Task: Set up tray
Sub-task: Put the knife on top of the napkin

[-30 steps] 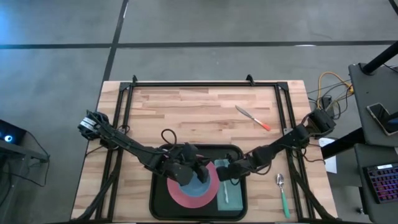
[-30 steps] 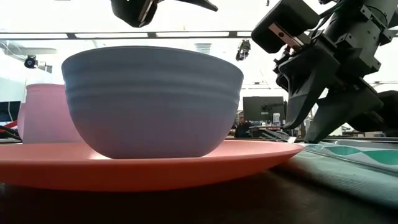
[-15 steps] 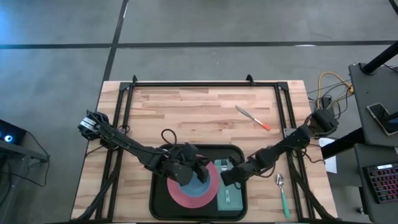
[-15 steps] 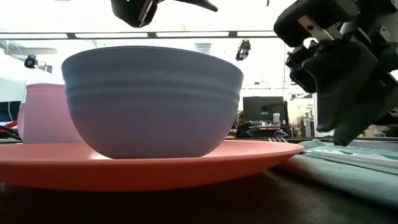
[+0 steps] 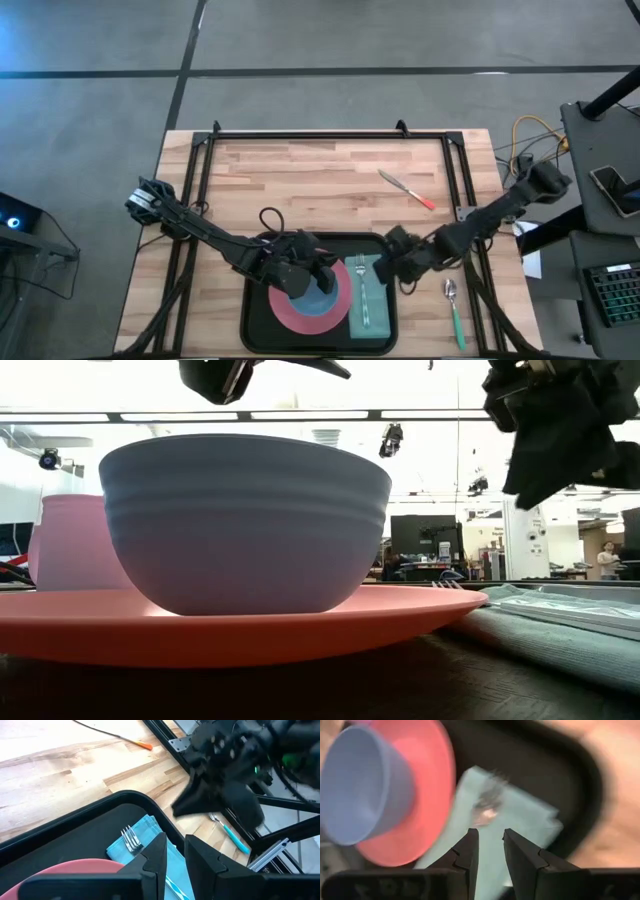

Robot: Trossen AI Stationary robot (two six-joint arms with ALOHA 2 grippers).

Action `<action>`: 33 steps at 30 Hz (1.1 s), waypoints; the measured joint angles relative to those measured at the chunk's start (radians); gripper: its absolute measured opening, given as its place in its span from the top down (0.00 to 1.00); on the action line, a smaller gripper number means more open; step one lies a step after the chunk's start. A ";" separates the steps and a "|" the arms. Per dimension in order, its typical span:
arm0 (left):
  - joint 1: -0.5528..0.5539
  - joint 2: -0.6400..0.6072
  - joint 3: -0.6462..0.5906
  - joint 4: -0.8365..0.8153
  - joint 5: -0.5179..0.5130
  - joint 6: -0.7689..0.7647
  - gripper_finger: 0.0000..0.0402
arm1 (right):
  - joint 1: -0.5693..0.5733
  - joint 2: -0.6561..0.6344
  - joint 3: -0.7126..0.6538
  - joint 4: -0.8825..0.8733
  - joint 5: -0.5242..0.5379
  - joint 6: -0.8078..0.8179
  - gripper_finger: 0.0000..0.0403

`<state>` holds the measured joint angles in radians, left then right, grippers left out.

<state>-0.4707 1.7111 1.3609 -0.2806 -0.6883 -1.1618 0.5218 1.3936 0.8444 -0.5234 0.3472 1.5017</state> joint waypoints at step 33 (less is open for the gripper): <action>0.001 0.000 0.000 0.008 0.006 0.000 0.88 | -0.798 0.071 0.014 -0.465 -0.131 -1.049 0.48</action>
<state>-0.4698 1.7115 1.3609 -0.2726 -0.6827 -1.1615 -0.2762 1.4644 0.8581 -0.9883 0.2165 0.4530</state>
